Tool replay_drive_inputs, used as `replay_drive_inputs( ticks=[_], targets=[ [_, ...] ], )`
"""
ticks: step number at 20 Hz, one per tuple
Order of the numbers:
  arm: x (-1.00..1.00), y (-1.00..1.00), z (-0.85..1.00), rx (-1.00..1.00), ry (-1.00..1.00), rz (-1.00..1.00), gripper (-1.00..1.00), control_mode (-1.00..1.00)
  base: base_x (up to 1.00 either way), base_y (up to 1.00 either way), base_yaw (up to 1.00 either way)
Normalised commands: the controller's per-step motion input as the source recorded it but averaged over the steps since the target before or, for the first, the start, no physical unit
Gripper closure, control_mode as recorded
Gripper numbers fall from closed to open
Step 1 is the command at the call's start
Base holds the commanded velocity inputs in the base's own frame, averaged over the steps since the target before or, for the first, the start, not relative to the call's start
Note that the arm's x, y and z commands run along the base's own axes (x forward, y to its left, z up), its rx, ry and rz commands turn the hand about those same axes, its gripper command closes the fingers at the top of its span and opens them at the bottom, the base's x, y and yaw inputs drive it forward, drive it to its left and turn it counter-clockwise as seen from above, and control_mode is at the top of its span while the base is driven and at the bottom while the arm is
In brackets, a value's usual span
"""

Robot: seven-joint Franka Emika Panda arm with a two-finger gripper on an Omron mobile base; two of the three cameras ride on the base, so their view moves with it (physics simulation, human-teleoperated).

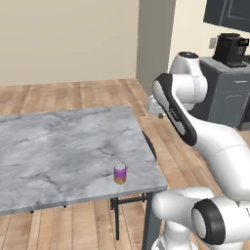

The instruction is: Pick the can from the counter and place it in the open cabinet.

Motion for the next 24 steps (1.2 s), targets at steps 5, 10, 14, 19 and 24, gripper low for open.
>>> replay_drive_inputs(
  ticks=[5, 10, 14, 19, 24],
  targets=[
    [-0.12, 0.00, -0.05, 0.00, -0.14, 0.03, -1.00, -1.00, 0.00, 0.00, 0.00],
    [-0.44, -0.02, -0.20, 0.00, -0.25, 0.42, -1.00, -1.00, 0.00, 0.00, 0.00],
    [-0.34, -0.02, -0.32, 0.04, -0.06, 0.83, -1.00, -1.00, 0.00, 0.00, 0.00],
    [-0.17, -0.04, -0.32, 0.17, -0.02, 0.95, -1.00, -1.00, 0.00, 0.00, 0.00],
    [-0.01, -0.01, -0.25, 0.15, -0.02, 0.87, -1.00, -1.00, 0.00, 0.00, 0.00]
  ],
)
